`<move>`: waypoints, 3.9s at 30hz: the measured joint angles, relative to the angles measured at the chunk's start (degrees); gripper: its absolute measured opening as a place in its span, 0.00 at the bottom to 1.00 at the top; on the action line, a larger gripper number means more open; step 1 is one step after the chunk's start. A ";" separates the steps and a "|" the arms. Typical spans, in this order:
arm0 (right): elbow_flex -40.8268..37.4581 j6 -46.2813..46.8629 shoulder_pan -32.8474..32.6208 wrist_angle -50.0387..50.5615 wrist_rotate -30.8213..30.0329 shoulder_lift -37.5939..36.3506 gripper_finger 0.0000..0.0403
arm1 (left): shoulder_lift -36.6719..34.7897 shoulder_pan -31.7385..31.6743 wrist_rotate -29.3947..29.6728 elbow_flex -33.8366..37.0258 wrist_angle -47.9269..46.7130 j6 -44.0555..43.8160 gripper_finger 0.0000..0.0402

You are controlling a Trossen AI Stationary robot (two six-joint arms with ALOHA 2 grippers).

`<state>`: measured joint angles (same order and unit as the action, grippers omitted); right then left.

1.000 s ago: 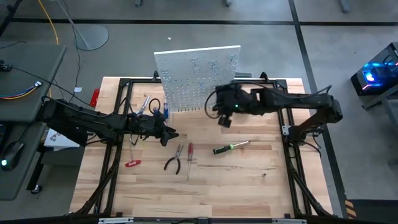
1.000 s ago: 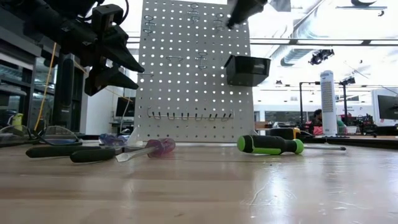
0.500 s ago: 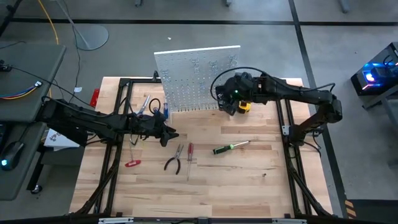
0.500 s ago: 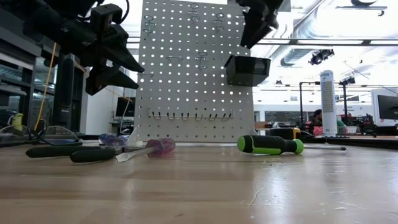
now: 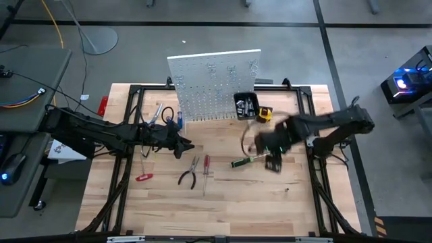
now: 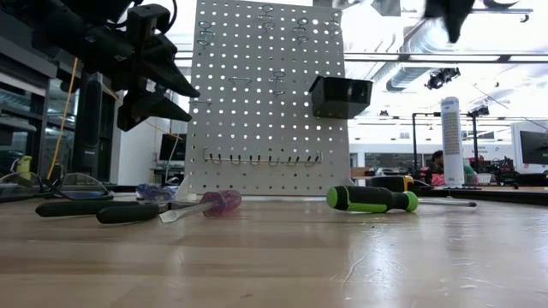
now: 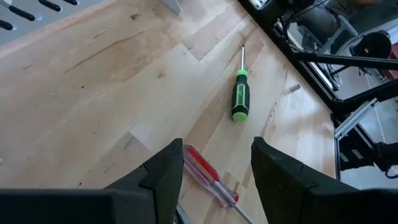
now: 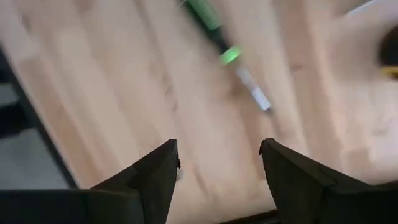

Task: Hang tools onto peg board
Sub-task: Put the silver socket into the black bin on the peg board, then hang the black screwdriver on the peg board

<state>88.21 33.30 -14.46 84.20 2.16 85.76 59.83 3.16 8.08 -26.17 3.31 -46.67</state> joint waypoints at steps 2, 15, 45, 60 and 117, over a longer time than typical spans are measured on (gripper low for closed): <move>-1.41 5.84 -5.58 -2.55 0.07 -0.08 0.55 | 0.00 0.00 -0.30 0.00 0.01 0.26 0.43; -30.16 51.17 -22.58 -21.97 7.63 0.02 0.55 | 0.00 -0.02 -2.19 0.00 -0.05 0.30 0.43; -50.99 68.24 -23.91 -48.23 11.79 -0.24 0.20 | 0.00 -0.02 -3.02 -0.02 -0.11 0.32 0.43; -15.76 35.01 -10.42 -7.51 -24.69 -6.84 0.08 | 0.00 -0.22 -5.04 -0.07 3.47 0.40 0.43; -28.29 -36.07 3.74 -49.39 -3.20 6.98 0.51 | 6.23 0.68 4.11 -31.56 -34.03 22.69 0.43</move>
<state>59.92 -2.77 -10.71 34.81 -1.05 92.73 66.06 3.84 12.18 -57.74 -30.72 -23.98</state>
